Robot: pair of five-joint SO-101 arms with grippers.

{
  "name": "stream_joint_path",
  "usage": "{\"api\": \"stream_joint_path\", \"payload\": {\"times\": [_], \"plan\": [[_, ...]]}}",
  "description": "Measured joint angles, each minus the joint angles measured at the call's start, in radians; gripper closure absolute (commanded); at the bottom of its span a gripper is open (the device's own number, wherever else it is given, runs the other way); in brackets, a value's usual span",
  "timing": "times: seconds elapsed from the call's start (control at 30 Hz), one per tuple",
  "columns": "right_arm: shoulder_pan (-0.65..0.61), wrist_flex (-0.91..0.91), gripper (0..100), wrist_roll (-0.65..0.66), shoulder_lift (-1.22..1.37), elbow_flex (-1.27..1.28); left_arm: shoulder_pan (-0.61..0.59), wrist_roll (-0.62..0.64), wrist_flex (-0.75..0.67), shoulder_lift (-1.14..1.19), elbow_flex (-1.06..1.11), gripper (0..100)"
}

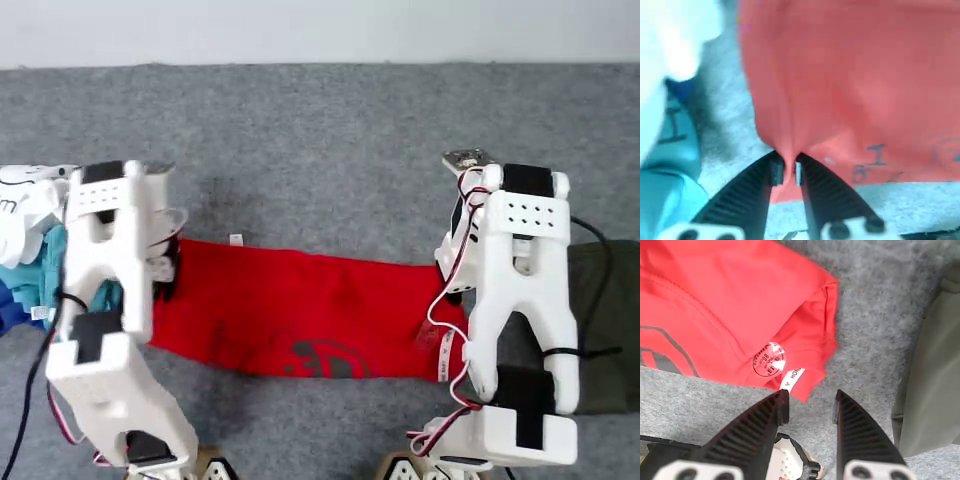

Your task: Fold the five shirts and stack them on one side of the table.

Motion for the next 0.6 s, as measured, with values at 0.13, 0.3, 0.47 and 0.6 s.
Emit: {"api": "stream_joint_path", "payload": {"times": [0.13, 0.3, 0.47, 0.6], "plan": [[0.002, 0.000, 84.1, 0.003, -0.009, 0.000, 0.164, -0.005, 0.000, -0.087, 0.000, 99], [0.075, 0.003, 84.1, 0.057, -0.164, 0.000, 0.353, 0.005, 0.003, -0.097, -0.002, 99], [0.193, 0.003, 84.0, 0.106, -0.404, 0.051, 0.506, 0.005, 0.006, -0.097, -0.058, 99], [0.253, 0.003, 84.0, 0.155, -0.555, 0.160, 0.649, 0.005, 0.008, -0.087, -0.143, 99]]}}
